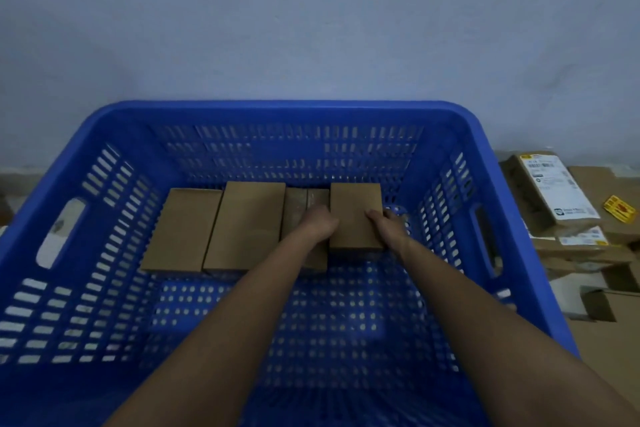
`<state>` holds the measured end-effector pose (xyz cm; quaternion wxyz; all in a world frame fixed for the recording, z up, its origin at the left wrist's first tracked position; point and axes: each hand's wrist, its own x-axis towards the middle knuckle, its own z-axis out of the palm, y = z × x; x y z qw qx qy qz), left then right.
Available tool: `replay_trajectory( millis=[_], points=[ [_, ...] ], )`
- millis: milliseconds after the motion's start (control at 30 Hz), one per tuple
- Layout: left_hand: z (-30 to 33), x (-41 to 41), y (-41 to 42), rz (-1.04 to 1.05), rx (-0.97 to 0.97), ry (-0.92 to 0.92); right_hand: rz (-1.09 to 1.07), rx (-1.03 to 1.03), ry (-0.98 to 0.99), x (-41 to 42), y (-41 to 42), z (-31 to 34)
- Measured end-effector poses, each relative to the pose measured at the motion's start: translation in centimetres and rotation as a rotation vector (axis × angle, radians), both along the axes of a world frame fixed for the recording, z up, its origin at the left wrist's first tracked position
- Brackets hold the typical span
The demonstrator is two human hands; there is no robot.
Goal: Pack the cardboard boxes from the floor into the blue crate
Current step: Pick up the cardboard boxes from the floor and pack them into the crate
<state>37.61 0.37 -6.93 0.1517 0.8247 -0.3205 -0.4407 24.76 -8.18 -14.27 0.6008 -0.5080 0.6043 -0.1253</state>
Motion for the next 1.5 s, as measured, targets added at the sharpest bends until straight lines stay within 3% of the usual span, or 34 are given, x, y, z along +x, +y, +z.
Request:
replay_trajectory(
  millis=[467, 633, 767, 967, 1133, 1333, 1500],
  points=[
    [-0.2, -0.4, -0.5, -0.188, 0.158, -0.001, 0.084, -0.041, 0.148, 0.8, 0.1, -1.7],
    [3.7, 0.5, -0.5, -0.099, 0.012, 0.045, 0.2, -0.19, 0.303, 0.5, 0.5, 3.4],
    [11.4, 1.9, 1.1, -0.021, -0.131, 0.009, 0.272, -0.336, 0.272, -0.4, 1.7, 11.4],
    [25.7, 3.9, 5.1, 0.052, -0.192, -0.099, 0.294, -0.307, 0.218, -1.8, 5.6, 26.6],
    [38.6, 4.1, 8.2, 0.078, -0.139, -0.072, 0.257, -0.241, 0.18, -4.2, 8.8, 42.4],
    [53.7, -0.3, 10.8, 0.096, -0.11, 0.043, 0.105, -0.182, 0.137, -10.9, 11.1, 59.5],
    [60.1, -6.7, 9.2, -0.011, -0.117, 0.084, -0.033, -0.177, 0.166, -18.8, 10.9, 67.3]
  ],
)
